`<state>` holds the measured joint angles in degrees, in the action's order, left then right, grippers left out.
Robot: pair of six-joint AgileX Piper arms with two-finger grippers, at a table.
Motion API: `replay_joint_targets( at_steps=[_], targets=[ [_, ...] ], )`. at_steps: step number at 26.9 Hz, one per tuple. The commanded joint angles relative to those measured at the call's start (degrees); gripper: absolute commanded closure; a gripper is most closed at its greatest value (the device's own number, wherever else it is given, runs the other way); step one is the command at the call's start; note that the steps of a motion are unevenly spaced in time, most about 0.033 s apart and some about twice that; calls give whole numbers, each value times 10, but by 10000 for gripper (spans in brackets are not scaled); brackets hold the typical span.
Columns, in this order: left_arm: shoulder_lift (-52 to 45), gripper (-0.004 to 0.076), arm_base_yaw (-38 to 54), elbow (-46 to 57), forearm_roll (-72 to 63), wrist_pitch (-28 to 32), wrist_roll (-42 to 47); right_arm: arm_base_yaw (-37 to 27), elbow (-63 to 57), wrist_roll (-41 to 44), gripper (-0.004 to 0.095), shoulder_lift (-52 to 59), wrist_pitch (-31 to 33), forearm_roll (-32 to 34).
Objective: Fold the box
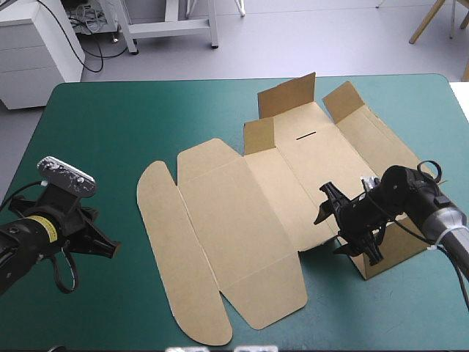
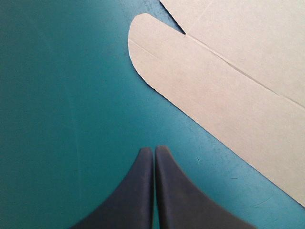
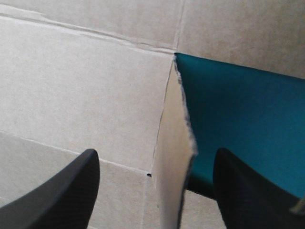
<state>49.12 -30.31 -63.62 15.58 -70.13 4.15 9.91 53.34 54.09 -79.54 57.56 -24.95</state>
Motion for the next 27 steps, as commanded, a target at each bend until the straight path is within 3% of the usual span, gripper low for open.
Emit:
replay_joint_targets(
  at_steps=[1,4,8,11,14,21,27],
  targets=[
    [-2,734,-3,-16,8,26,6,2,-3,-4,292,14,-13,-13],
    [-2,734,-3,-16,7,26,6,2,-7,-4,303,14,-17,-15],
    [-2,734,-3,-16,7,26,6,2,-7,-4,417,14,-19,-16],
    [-2,734,-3,-16,7,26,6,6,-8,-4,608,14,-19,-15],
    [-2,734,-3,-16,7,26,6,17,-8,-4,926,14,-23,-1],
    [-2,734,-3,-16,7,26,6,47,-32,-3,927,14,-84,5],
    [-2,734,-3,-16,7,25,6,47,-35,-92,927,14,-95,24]
  ],
)
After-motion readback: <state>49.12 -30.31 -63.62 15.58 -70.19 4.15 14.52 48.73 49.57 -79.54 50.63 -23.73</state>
